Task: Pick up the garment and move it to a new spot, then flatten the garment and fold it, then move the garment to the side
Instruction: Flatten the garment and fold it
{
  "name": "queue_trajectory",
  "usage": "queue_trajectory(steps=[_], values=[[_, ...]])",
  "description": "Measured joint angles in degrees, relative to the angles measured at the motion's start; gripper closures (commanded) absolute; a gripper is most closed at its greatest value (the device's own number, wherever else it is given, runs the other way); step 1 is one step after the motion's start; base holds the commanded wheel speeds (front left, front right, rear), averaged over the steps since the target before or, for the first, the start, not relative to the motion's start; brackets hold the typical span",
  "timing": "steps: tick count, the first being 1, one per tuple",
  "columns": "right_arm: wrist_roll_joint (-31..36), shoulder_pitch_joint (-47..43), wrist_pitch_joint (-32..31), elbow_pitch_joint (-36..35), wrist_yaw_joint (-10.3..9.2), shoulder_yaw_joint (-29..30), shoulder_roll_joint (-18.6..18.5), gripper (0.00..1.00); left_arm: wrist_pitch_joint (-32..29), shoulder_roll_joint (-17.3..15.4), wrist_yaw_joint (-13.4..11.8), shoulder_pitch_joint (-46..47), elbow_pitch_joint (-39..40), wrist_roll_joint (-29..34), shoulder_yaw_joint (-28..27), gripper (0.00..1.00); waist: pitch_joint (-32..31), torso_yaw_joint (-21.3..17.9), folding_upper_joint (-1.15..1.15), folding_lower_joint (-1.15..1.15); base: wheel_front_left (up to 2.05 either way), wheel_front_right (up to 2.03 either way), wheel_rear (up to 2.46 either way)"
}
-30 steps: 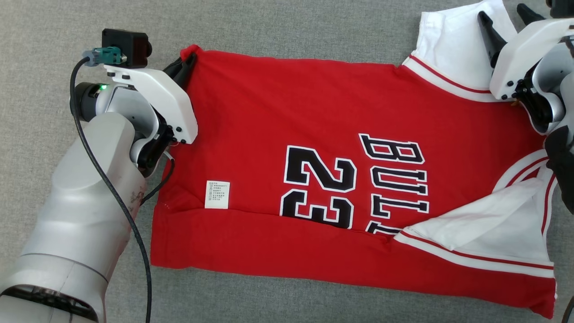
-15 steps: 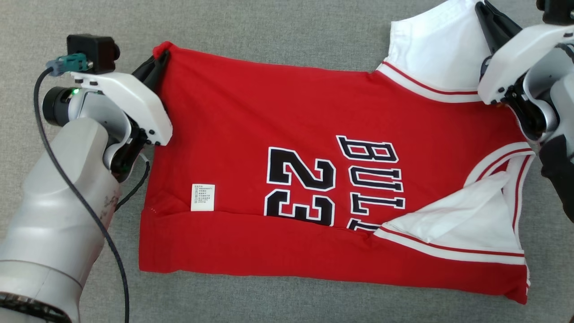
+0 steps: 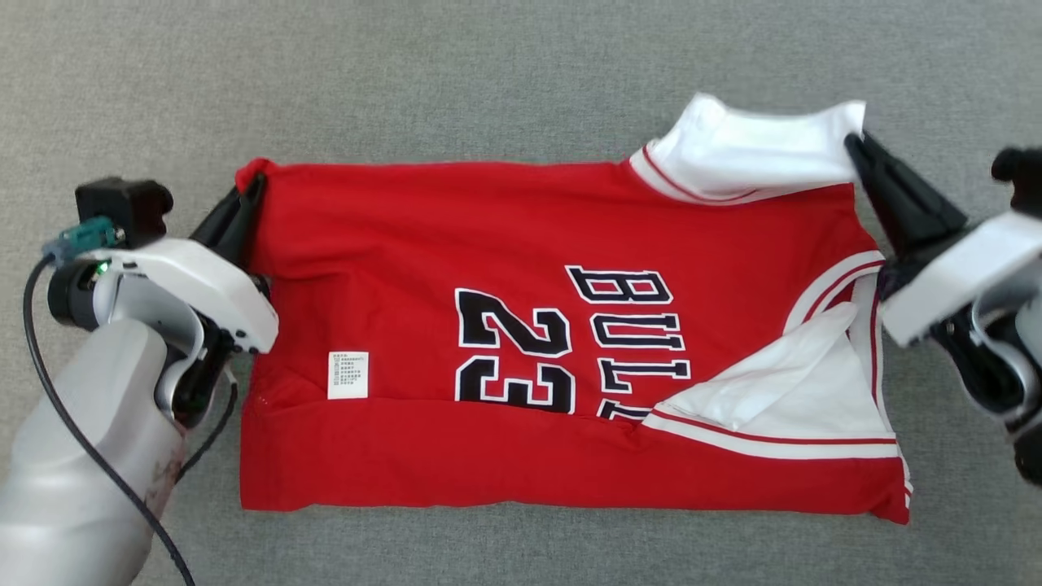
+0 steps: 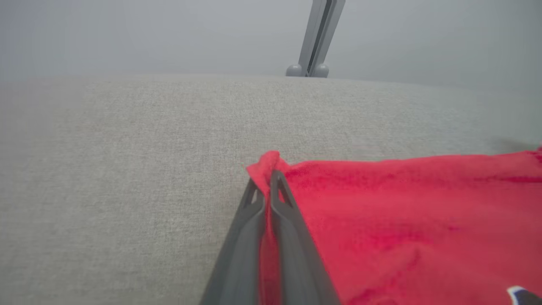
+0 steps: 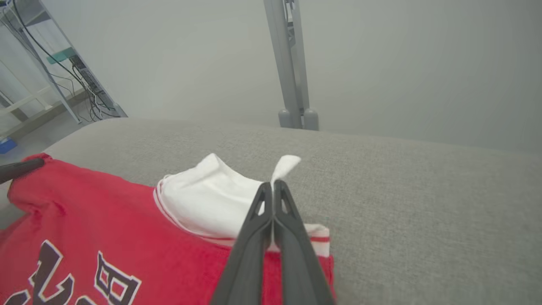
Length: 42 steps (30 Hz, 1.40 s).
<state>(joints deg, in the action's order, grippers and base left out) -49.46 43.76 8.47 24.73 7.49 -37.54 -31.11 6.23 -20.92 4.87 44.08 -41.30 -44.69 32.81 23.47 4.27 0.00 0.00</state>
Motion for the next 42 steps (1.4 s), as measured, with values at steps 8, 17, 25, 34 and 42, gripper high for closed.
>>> queue_trajectory(steps=[8,17,25,34,42], values=[[-3.65,-14.22,0.04,-15.26,0.00,3.94,-5.12,1.00,-1.79,-4.20,-3.77,-9.74,13.72,-1.96,-0.87,1.00,-1.60,-1.29,0.00,0.00,0.00,0.00,0.00],[-3.80,-31.40,-2.71,-27.24,-0.01,12.20,-4.28,1.00,-4.42,-9.64,-8.09,-21.24,28.21,-6.37,-4.02,1.00,-3.00,-2.46,0.00,0.00,0.00,0.00,0.00],[-1.69,-40.80,-6.78,-30.51,-0.01,16.58,0.14,1.00,-6.65,-11.76,-10.47,-27.31,33.32,-9.50,-5.15,1.00,-3.47,-2.60,0.00,0.00,0.00,0.00,0.00],[2.88,-45.19,-7.91,-30.05,-0.01,21.29,6.38,0.00,-5.37,-10.48,-13.56,-29.15,31.83,-10.79,-6.15,0.00,-3.90,-3.14,0.00,0.00,0.00,0.00,0.00],[14.12,-45.64,-0.31,-33.54,-0.01,33.90,15.37,0.00,2.53,-10.36,-21.01,-30.83,34.27,-6.02,-8.96,0.00,-5.70,-4.47,0.00,0.00,0.00,0.00,0.00]])
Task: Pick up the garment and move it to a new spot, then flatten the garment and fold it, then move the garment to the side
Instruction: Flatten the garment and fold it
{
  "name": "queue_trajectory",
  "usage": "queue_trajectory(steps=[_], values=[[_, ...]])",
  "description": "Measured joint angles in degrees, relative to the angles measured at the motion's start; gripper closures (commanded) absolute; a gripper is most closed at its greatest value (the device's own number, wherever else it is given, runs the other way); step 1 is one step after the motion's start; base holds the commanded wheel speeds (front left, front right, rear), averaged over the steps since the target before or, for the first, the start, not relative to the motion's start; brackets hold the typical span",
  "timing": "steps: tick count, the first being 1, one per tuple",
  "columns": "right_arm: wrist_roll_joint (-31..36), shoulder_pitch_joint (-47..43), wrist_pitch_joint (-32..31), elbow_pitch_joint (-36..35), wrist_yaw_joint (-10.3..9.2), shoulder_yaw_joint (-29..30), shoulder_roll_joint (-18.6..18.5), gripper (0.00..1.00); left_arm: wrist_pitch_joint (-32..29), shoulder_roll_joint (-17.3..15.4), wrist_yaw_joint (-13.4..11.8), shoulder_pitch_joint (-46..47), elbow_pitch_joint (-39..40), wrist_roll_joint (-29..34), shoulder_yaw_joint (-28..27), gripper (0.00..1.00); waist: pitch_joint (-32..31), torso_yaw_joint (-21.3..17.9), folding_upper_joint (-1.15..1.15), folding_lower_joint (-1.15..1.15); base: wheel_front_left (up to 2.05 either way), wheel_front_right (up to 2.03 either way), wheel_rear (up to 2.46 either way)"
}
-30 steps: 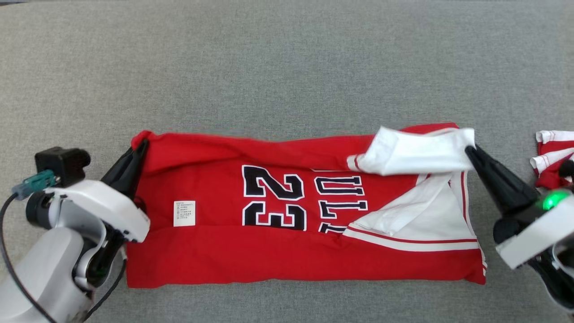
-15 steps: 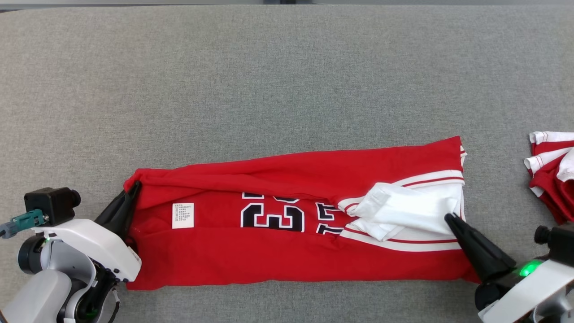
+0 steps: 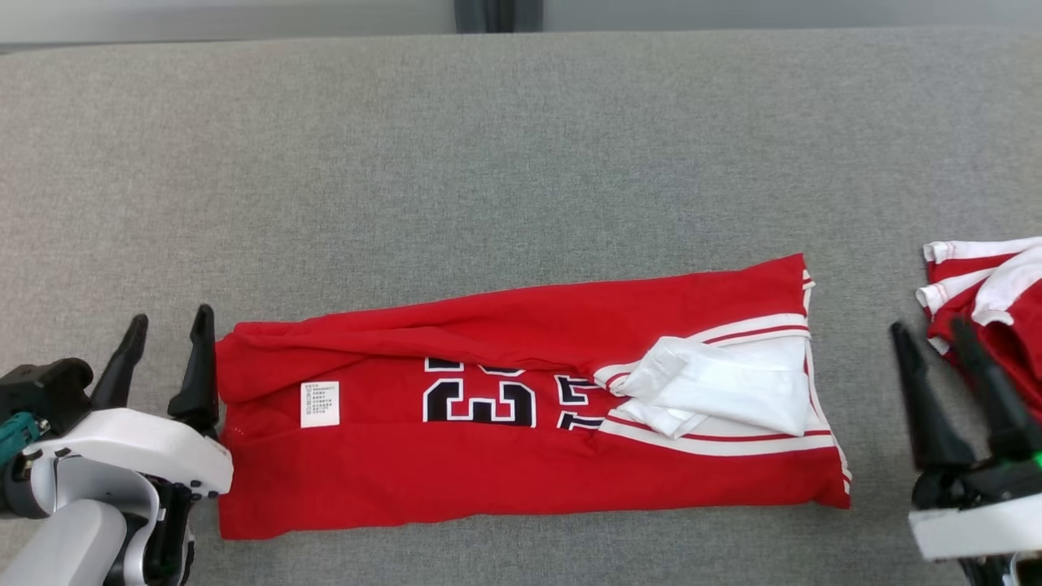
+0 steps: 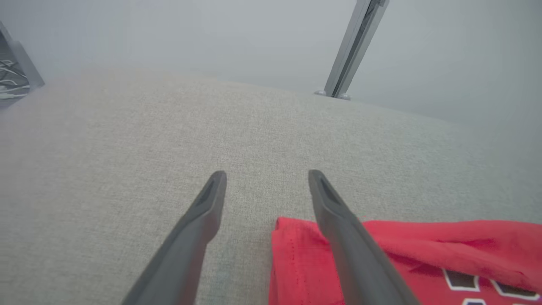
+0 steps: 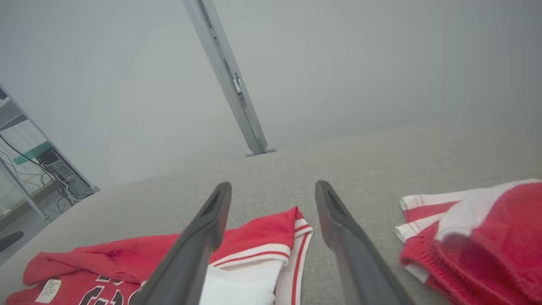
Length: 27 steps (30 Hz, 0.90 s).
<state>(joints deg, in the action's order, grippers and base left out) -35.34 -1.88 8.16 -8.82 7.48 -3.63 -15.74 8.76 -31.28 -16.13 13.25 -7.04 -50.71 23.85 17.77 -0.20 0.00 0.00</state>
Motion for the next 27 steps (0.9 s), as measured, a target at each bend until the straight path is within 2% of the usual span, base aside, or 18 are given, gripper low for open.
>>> queue_trajectory(steps=[4,7,13,17,27], values=[[7.11,2.58,1.05,-1.23,0.00,2.89,4.54,0.00,2.54,0.42,-3.68,-0.09,3.75,3.34,-0.03,0.00,-1.44,-0.25,0.00,0.00,0.00,0.00,0.00],[11.90,3.65,0.76,-0.69,0.00,3.08,5.72,0.00,3.49,1.18,-6.49,-0.05,6.82,6.37,0.81,0.00,-2.52,-0.10,0.00,0.00,0.00,0.00,0.00],[17.11,4.08,0.47,2.19,0.00,2.42,8.14,0.00,4.56,3.69,-10.68,-0.17,10.89,11.79,4.16,0.00,-4.16,0.58,0.00,0.00,0.00,0.00,0.00],[18.24,3.63,0.60,4.38,0.00,2.46,9.23,0.00,5.47,5.87,-11.26,-1.58,11.11,13.52,4.74,0.00,-5.36,0.94,0.00,0.00,0.00,0.00,0.00],[19.28,1.24,0.94,7.60,0.00,3.20,10.58,0.00,6.06,8.54,-11.05,-5.59,8.18,15.95,4.72,0.00,-8.63,1.09,0.00,0.00,0.00,0.00,0.00]])
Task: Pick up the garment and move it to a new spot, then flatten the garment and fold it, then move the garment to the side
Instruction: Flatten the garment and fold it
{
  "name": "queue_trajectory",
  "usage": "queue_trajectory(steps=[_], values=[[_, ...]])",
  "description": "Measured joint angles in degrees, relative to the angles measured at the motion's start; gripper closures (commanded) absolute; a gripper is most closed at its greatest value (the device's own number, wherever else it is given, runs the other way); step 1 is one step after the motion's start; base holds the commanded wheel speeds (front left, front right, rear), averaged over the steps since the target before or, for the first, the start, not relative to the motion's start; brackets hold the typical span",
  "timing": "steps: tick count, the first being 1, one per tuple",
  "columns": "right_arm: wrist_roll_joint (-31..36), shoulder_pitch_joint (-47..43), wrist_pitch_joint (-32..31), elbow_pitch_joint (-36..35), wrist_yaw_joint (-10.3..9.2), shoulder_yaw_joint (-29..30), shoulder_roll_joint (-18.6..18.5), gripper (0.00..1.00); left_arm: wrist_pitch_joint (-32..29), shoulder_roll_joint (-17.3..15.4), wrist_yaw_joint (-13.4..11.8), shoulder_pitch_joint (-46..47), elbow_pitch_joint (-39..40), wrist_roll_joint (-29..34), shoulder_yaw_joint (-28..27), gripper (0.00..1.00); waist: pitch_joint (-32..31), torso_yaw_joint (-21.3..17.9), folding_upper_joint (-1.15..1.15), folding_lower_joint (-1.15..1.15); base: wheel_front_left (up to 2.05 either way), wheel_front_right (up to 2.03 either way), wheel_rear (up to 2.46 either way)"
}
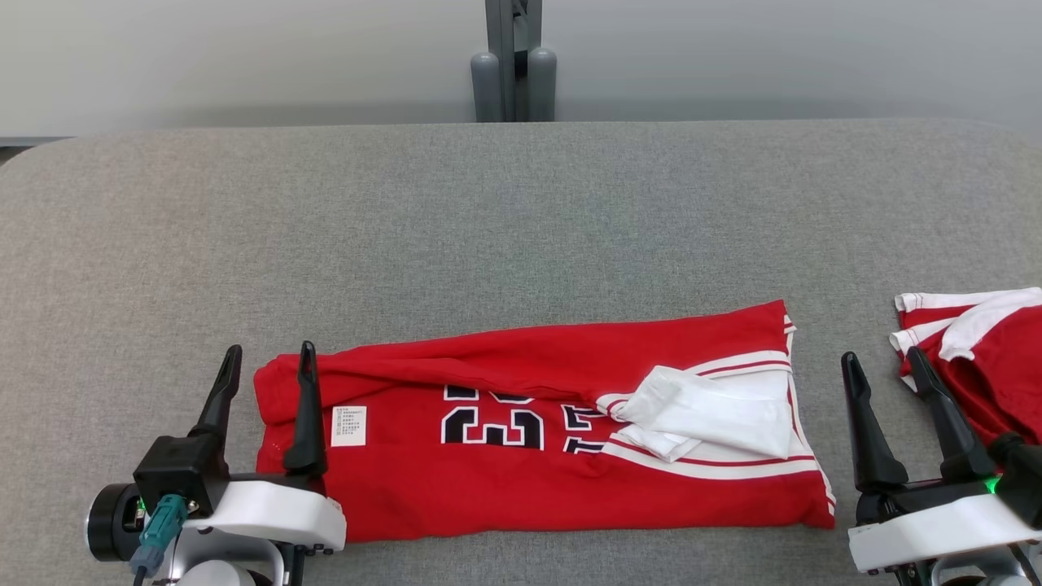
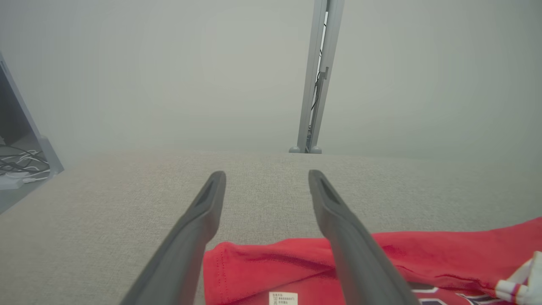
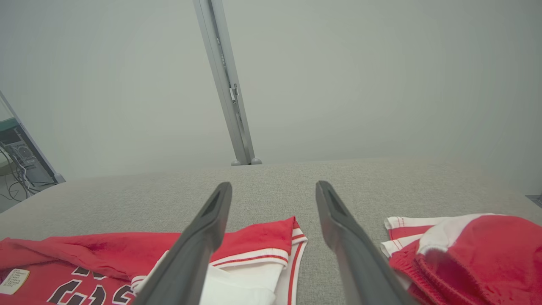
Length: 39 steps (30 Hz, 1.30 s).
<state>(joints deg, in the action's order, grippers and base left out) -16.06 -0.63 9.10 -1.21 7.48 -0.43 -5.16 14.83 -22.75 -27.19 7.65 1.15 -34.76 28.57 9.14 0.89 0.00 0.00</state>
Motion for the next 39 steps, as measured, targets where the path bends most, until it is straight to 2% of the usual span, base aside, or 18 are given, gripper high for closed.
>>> queue_trajectory(steps=[6,21,30,31,39], values=[[0.49,-0.24,-0.35,0.53,0.00,0.35,0.36,0.00,0.02,0.05,1.94,-0.20,-2.05,0.48,-0.66,0.00,-0.70,-0.11,0.00,0.00,0.00,0.00,0.00],[0.66,0.26,-1.63,2.82,0.00,0.40,0.10,0.00,0.07,1.49,3.25,0.61,-3.08,2.97,-1.97,0.00,-0.38,1.20,0.00,0.00,0.00,0.00,0.00],[-0.66,3.93,-2.45,15.37,0.00,-3.92,-1.31,0.00,0.08,1.74,4.68,2.30,-3.54,4.50,-1.70,0.00,1.53,2.19,0.00,0.00,0.00,0.00,0.00],[-1.21,4.85,-1.93,18.78,0.00,-4.64,-1.34,0.00,0.07,1.86,5.04,2.56,-3.90,4.60,-1.65,0.00,2.10,2.49,0.00,0.00,0.00,0.00,0.00],[-2.94,8.62,1.14,29.36,0.02,-5.76,-0.56,0.00,0.08,2.57,5.97,3.63,-4.47,5.63,-1.59,0.00,4.17,3.20,0.00,0.00,0.00,0.00,0.00]])
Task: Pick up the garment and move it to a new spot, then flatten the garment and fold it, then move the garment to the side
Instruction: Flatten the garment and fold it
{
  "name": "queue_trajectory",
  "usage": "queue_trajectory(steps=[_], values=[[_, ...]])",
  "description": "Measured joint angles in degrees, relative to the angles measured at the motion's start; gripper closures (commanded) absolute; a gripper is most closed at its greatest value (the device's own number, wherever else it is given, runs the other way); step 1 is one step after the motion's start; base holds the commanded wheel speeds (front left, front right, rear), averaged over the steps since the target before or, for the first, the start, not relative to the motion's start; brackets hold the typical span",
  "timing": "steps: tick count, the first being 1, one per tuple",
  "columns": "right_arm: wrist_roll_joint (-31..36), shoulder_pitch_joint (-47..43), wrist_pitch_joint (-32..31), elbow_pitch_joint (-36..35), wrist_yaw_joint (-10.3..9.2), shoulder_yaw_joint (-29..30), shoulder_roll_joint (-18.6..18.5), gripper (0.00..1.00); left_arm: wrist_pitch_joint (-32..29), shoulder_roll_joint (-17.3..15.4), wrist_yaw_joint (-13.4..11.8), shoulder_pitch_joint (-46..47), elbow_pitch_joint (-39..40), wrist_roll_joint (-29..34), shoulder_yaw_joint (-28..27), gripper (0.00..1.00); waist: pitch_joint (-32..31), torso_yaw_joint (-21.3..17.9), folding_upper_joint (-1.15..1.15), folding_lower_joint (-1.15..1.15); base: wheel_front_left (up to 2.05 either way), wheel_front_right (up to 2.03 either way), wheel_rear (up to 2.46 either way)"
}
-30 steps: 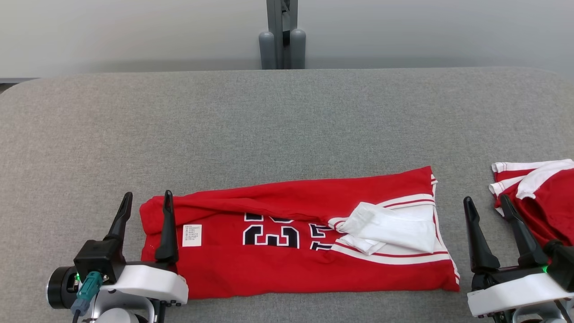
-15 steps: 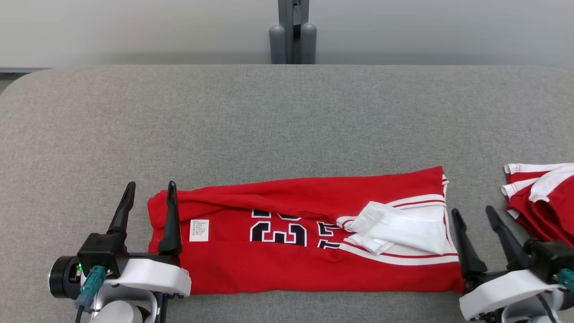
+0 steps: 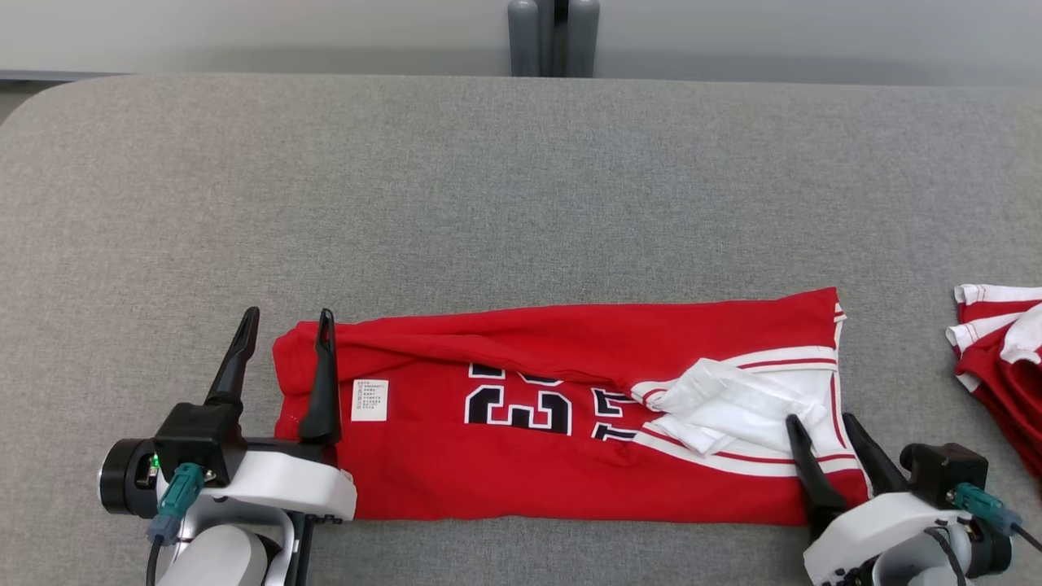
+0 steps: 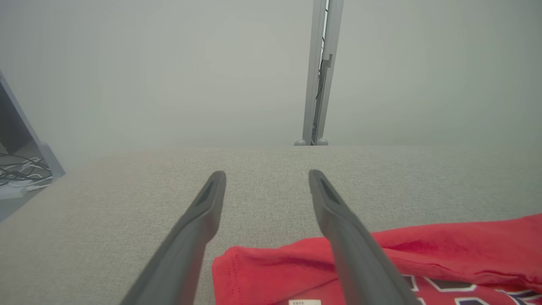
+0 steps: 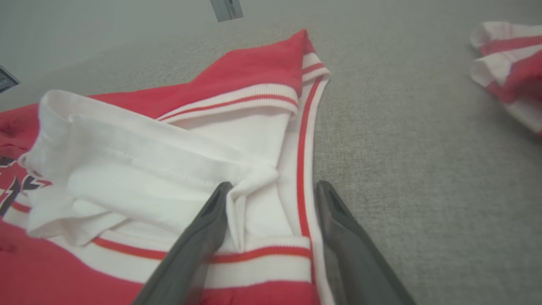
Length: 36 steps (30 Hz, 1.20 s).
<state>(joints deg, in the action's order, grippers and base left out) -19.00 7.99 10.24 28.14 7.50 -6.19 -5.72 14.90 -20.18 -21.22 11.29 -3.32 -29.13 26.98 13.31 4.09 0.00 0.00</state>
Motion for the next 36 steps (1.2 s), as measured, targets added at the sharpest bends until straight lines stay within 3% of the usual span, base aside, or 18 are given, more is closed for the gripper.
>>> queue_trajectory(steps=[6,7,8,9,15,26,31,36], values=[[-2.40,2.72,1.51,4.37,0.00,-2.08,0.34,0.00,0.00,0.52,0.51,0.68,-0.47,0.31,-0.05,0.00,0.63,-0.04,0.00,0.00,0.00,0.00,0.00],[-2.94,3.09,1.53,4.70,-0.03,-2.69,0.32,0.50,0.00,0.55,0.56,0.73,-0.55,0.32,-0.10,0.00,0.72,-0.08,0.00,0.00,0.00,0.00,0.00],[-3.72,3.40,1.58,5.00,-0.11,-3.34,0.19,0.71,0.00,0.56,0.57,0.76,-0.64,0.36,-0.15,0.00,0.78,-0.11,0.00,0.00,0.00,0.00,0.00],[-4.83,3.60,1.65,5.13,-0.11,-3.79,0.14,1.00,0.00,0.57,0.60,0.80,-0.70,0.41,-0.21,0.00,0.84,-0.17,0.00,0.00,0.00,0.00,0.00],[-8.26,3.99,3.01,4.55,0.18,-4.85,-0.18,1.00,0.00,0.55,0.64,0.96,-0.30,0.90,-1.34,0.00,1.02,-1.13,0.00,0.00,0.00,0.00,0.00],[-7.91,2.14,4.48,1.20,0.15,4.46,-5.55,1.00,0.00,-0.11,0.65,0.77,-0.04,1.33,-1.88,0.00,0.16,-3.02,0.00,0.00,0.00,0.00,0.00],[-4.91,2.03,4.61,-8.60,0.00,1.66,-4.91,1.00,0.00,-0.18,0.65,0.73,0.19,1.32,-1.82,0.00,-0.09,-3.61,0.00,0.00,0.00,0.00,0.00],[-2.03,1.75,2.29,-20.93,0.00,-5.36,-3.01,1.00,0.00,-0.23,0.75,0.73,0.30,1.30,-1.55,0.00,-0.43,-3.77,0.00,0.00,0.00,0.00,0.00]])
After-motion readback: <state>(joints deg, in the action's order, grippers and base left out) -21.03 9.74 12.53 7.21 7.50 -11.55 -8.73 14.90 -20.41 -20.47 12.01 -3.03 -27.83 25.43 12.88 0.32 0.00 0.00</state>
